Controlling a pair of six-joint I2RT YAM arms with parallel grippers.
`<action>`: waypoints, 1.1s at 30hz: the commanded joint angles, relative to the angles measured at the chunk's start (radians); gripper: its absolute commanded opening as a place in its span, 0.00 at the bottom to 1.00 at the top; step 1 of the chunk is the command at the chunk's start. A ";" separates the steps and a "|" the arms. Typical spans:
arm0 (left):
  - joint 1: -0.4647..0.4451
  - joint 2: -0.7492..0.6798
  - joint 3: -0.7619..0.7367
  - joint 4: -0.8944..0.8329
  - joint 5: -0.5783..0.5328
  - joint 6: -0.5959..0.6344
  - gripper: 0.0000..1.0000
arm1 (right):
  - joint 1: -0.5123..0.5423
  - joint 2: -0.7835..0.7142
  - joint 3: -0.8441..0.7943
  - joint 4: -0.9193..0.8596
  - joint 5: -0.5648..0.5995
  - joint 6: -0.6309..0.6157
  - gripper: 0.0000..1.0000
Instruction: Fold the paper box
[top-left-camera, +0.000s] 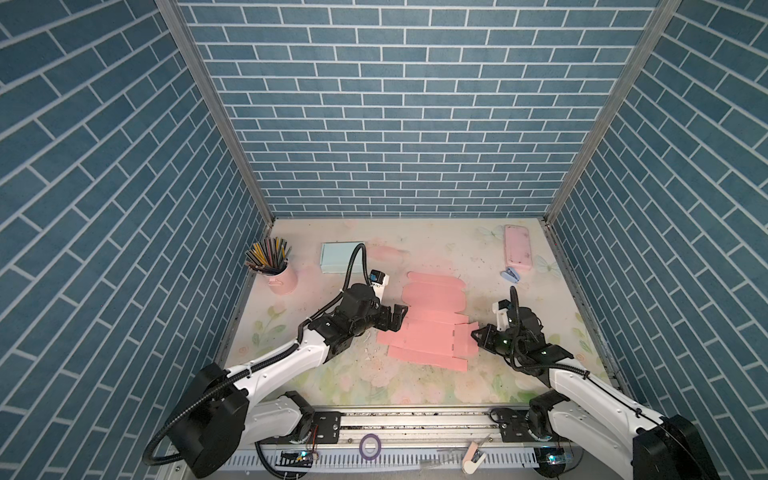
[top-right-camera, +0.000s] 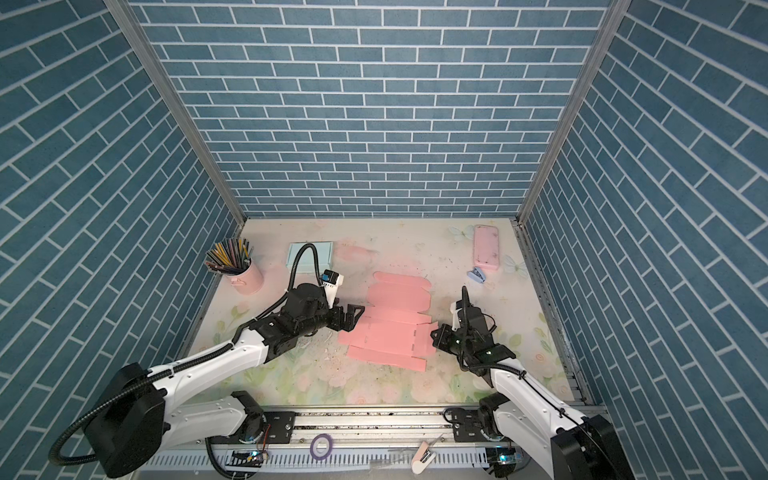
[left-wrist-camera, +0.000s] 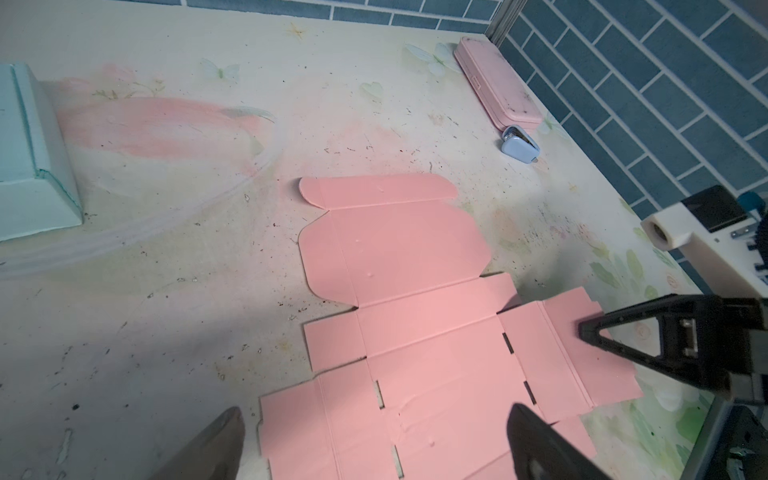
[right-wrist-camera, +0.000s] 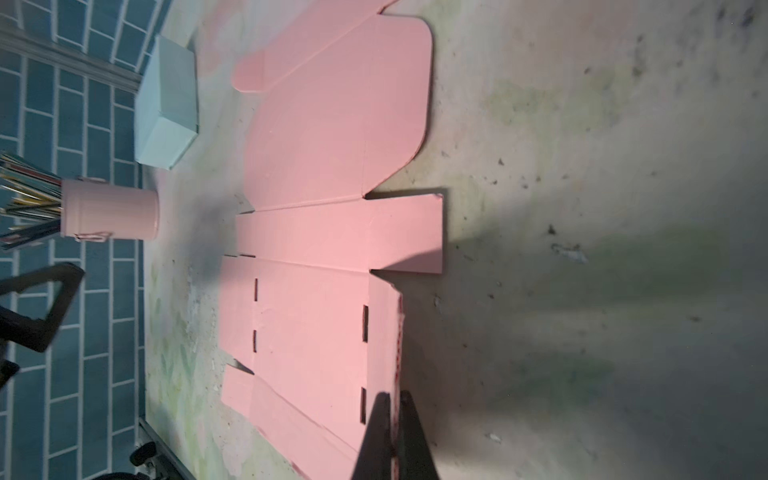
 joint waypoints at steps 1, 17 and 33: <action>0.014 0.057 0.050 -0.025 0.051 0.020 0.99 | 0.029 0.055 0.061 -0.062 0.027 -0.057 0.00; 0.038 0.205 0.066 -0.066 0.073 0.057 0.99 | 0.041 0.056 0.096 -0.147 0.154 -0.097 0.30; 0.143 0.172 -0.021 -0.153 0.153 0.056 0.84 | 0.047 0.062 0.047 -0.087 0.181 -0.068 0.60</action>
